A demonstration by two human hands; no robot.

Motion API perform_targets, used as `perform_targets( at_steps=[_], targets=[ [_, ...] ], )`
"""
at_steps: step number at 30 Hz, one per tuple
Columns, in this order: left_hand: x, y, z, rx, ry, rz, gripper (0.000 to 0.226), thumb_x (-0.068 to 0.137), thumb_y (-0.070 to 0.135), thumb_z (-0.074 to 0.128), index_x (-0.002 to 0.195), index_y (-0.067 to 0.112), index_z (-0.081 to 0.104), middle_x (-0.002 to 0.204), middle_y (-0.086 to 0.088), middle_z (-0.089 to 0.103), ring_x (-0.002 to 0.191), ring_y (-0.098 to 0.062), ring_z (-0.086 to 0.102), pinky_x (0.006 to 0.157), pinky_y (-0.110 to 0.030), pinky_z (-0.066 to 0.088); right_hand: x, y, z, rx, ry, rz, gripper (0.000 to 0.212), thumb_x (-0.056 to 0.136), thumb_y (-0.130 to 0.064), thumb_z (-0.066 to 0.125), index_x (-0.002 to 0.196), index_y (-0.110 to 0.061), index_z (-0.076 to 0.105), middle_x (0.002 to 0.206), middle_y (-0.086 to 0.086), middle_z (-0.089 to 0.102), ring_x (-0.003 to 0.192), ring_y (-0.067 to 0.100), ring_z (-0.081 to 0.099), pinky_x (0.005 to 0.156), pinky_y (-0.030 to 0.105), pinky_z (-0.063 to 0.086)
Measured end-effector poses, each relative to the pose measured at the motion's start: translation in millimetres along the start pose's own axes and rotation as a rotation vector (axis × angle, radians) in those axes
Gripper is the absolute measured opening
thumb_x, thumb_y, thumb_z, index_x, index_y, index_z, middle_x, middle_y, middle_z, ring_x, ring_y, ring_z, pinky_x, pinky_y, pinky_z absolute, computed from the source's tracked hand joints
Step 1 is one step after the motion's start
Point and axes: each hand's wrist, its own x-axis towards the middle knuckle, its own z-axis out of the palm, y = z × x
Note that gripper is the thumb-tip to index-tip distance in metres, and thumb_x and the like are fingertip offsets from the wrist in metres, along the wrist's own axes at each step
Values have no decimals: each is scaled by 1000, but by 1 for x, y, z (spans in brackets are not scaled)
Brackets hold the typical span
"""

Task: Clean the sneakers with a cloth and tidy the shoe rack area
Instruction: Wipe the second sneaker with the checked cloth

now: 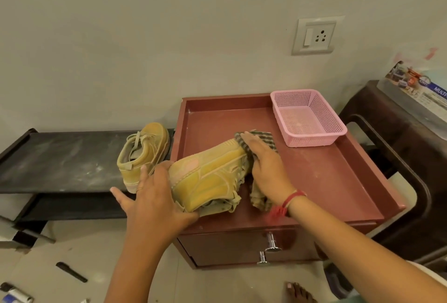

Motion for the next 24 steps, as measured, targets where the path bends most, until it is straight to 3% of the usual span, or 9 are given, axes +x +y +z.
perform_targets(
  at_steps=[3,7,9,11,12,15,18,22,24],
  targets=[
    [0,0,-1,-12,11,15,90,53,45,82,129,26,39,128,8,47,137,-26,35,106,-65,-15,10,9,-7,55,101,174,58,83,14,36,133,-12,49,136,5,50,129,17,41,94,1,17],
    [1,-4,-1,-34,9,4,89,53,45,82,129,28,38,119,14,45,134,-28,39,107,-66,-12,2,9,2,73,75,100,56,85,13,36,134,-10,47,136,3,48,128,12,38,101,6,16],
    [1,-4,-2,-84,5,-8,89,53,44,82,128,33,35,112,19,41,134,-29,39,107,-66,-12,10,24,-2,173,60,229,57,83,14,36,129,-17,53,132,5,53,123,18,45,102,16,29],
    [1,-5,-2,-123,-4,-30,90,52,44,83,127,40,32,111,21,41,133,-33,41,107,-67,-10,17,29,-9,373,50,406,57,82,16,34,118,-21,59,123,11,60,106,20,55,90,25,45],
    [2,-6,-2,-149,-11,-41,90,51,45,83,125,43,31,112,20,44,131,-36,42,107,-68,-8,16,26,-9,410,73,424,55,84,16,34,117,-19,60,119,9,61,101,18,57,85,23,47],
    [3,-4,-2,-255,-14,-83,91,50,49,83,122,54,29,115,11,57,123,-40,49,108,-68,-6,0,-1,-1,293,99,213,52,87,13,36,128,-12,54,129,-5,51,124,9,44,104,10,29],
    [2,1,-5,-271,-12,-73,93,50,51,83,124,55,27,106,12,60,112,-32,57,108,-70,-1,-11,-3,8,138,34,-4,61,84,16,35,136,-15,44,137,-11,39,131,1,27,106,2,12],
    [-1,0,-6,-269,-23,-82,98,51,50,84,131,53,28,106,15,58,100,-20,59,108,-72,1,9,22,-3,194,106,273,58,86,12,35,133,-18,49,137,2,49,130,16,40,105,16,25],
    [-3,-1,-8,-322,-46,-75,100,46,61,81,130,60,26,108,26,52,100,-16,56,107,-74,13,5,12,-4,184,94,213,55,86,13,36,132,-14,50,137,1,48,130,11,38,105,11,22]
  ],
)
